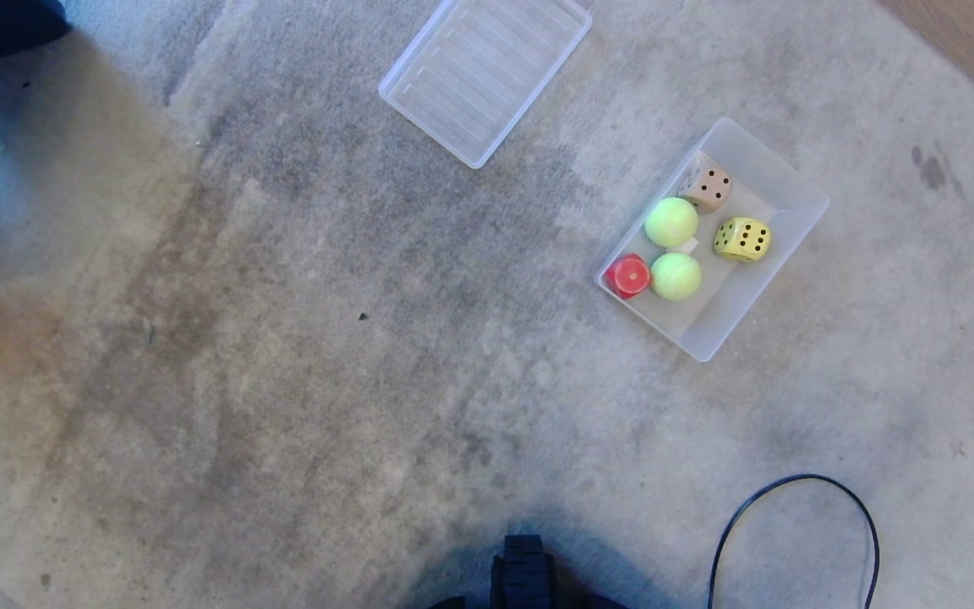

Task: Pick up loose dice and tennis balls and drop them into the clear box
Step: Put the toys in the box

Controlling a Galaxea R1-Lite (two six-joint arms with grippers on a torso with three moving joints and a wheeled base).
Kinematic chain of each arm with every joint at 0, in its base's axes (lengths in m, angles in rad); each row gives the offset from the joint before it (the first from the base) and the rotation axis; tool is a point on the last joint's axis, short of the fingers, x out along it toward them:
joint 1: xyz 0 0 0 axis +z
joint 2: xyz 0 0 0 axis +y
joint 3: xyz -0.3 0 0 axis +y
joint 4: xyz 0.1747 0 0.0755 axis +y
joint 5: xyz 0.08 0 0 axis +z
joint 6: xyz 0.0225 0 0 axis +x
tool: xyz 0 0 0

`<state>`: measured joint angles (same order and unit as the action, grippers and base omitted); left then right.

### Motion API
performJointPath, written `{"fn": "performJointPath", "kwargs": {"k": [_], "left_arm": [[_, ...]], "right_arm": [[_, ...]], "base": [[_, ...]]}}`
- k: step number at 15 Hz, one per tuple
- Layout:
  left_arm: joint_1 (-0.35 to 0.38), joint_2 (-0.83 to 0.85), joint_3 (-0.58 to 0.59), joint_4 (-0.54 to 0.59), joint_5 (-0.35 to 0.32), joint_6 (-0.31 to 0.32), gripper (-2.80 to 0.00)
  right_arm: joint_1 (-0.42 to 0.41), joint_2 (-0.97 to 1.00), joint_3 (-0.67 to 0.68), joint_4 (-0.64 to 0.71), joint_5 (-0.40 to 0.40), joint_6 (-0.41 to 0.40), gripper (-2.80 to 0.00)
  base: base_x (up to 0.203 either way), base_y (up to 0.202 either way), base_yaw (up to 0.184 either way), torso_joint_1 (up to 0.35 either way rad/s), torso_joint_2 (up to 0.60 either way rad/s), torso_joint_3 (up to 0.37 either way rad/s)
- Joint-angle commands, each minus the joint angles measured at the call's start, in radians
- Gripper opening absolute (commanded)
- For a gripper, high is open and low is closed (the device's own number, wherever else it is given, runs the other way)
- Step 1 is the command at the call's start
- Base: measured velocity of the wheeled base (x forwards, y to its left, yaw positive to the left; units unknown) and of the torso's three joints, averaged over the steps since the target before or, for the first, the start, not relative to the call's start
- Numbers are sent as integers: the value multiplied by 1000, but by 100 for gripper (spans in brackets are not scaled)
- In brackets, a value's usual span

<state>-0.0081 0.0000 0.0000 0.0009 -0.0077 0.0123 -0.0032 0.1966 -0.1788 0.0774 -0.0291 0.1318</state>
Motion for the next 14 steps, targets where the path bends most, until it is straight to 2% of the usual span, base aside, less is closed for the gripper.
{"fn": "performJointPath", "kwargs": {"k": [1, 4, 8, 11, 12, 14], "left_arm": [[0, 0, 0, -1, 0, 0, -280], [0, 0, 0, -1, 0, 0, -280], [0, 0, 0, 1, 0, 0, -280], [0, 0, 0, 0, 0, 0, -280], [0, 0, 0, 1, 0, 0, -280], [0, 0, 0, 1, 0, 0, -280]], "right_arm": [[0, 268, -75, -14, 1, 50, -280], [8, 646, -168, -170, 2, 154, -280], [24, 1138, -261, -567, 2, 261, -280], [47, 1404, -402, -851, 5, 368, -280], [55, 1462, -464, -940, 18, 422, -280], [63, 1531, -554, -1039, 125, 510, -280]], "base": [[0, 0, 0, 0, 0, 0], [0, 0, 0, 0, 0, 0], [0, 0, 0, 0, 0, 0], [0, 0, 0, 0, 0, 0], [0, 0, 0, 0, 0, 0], [0, 0, 0, 0, 0, 0]]}}
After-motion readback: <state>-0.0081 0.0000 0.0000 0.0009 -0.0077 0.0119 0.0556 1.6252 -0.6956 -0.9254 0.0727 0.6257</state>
